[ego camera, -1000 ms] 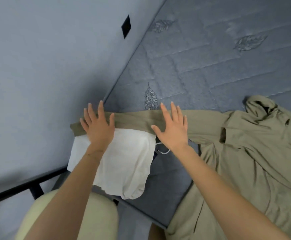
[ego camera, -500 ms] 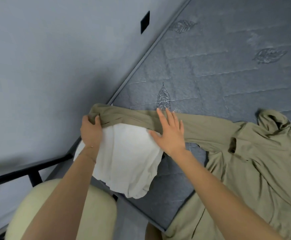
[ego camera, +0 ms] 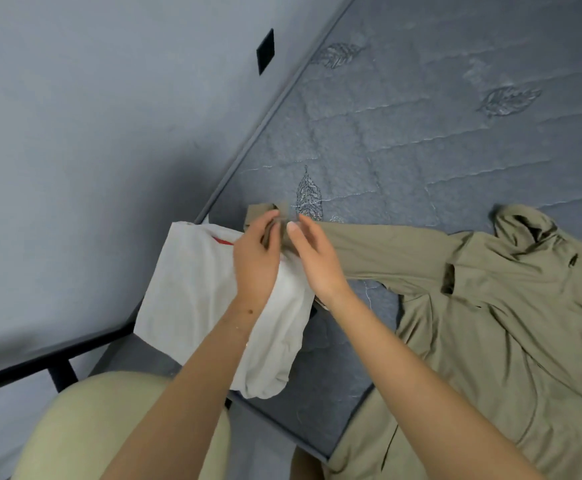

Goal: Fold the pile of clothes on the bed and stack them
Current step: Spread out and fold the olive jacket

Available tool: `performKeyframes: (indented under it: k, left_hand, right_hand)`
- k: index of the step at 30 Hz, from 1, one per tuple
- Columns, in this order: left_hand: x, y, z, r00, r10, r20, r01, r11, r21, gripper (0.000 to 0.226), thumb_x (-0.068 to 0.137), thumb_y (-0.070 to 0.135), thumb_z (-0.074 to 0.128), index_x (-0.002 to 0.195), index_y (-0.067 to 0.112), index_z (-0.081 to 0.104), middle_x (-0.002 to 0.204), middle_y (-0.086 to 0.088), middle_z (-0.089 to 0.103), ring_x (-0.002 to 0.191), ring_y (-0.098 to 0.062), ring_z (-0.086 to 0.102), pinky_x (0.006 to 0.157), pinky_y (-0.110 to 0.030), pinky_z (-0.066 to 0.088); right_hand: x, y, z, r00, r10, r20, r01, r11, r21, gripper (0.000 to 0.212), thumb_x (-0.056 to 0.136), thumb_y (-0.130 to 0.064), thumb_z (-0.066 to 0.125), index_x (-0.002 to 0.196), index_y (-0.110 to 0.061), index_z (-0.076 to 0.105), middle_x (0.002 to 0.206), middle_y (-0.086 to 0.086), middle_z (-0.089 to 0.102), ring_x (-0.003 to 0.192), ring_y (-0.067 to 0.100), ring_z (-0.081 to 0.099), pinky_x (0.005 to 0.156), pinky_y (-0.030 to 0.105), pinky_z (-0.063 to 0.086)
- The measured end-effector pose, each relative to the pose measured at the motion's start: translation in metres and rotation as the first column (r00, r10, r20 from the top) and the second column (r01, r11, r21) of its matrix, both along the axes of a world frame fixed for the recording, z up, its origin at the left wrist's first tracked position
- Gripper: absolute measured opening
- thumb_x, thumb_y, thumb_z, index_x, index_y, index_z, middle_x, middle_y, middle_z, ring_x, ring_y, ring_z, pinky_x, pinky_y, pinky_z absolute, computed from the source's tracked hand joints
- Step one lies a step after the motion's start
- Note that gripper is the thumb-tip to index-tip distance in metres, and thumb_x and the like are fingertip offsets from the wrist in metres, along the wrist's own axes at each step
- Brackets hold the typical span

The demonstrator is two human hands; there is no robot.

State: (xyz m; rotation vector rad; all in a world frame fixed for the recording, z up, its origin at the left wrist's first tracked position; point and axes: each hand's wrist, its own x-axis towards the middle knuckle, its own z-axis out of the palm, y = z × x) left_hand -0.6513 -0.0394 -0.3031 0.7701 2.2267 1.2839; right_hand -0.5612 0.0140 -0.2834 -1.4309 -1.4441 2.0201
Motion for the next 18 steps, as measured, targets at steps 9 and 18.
performKeyframes:
  k: [9,18]
  left_hand:
    - [0.120,0.039,0.002,0.895,-0.343,0.284,0.319,0.939,0.129,0.043,0.091,0.003,0.052,0.127,0.025,0.049,0.121,0.013,0.062,0.113,-0.010,0.061,0.100,-0.039,0.049]
    - [0.198,0.074,-0.013,0.776,-0.570,-0.270,0.497,0.817,-0.294,0.041,0.097,0.012,0.052,0.138,0.009,0.051,0.137,-0.012,0.053,0.126,-0.033,0.047,0.108,-0.043,0.032]
  right_hand:
    - [0.094,0.039,-0.006,0.925,-0.379,0.009,0.379,0.925,-0.005,0.024,0.097,-0.018,0.058,0.073,-0.017,0.051,0.065,-0.003,0.054,0.065,0.009,0.052,0.066,0.025,0.044]
    - [0.223,0.069,-0.021,0.812,-0.572,0.117,0.542,0.812,0.217,0.018,0.092,0.002,0.049,0.079,0.011,0.056,0.074,0.010,0.049,0.073,0.016,0.042,0.069,0.030,0.035]
